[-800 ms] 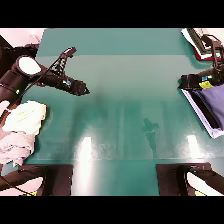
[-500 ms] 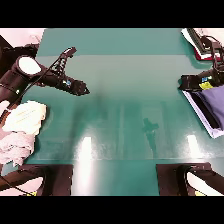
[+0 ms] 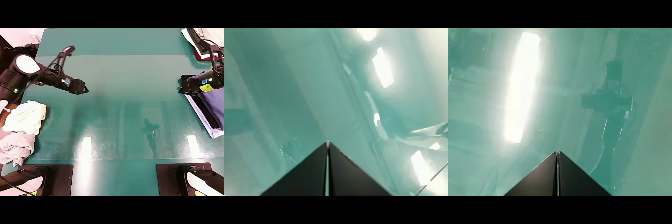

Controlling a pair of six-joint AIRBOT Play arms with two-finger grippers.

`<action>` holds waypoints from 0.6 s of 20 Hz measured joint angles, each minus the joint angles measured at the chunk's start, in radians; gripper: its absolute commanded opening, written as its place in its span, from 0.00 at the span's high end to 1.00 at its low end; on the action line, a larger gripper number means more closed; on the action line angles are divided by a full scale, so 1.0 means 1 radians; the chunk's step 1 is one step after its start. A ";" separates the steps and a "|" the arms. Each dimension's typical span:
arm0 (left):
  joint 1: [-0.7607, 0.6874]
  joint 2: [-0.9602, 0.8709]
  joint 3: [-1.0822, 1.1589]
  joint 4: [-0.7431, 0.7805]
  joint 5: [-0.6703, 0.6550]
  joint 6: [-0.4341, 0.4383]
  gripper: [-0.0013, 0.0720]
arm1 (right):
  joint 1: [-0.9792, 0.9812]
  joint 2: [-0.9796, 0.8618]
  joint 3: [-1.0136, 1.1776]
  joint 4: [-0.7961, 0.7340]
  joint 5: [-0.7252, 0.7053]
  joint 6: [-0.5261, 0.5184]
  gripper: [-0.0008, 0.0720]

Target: Fold the shirts.

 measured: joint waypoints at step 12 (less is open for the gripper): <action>0.080 0.334 -0.158 0.657 -0.252 -0.195 0.14 | 0.000 0.000 0.000 0.000 0.017 0.000 0.96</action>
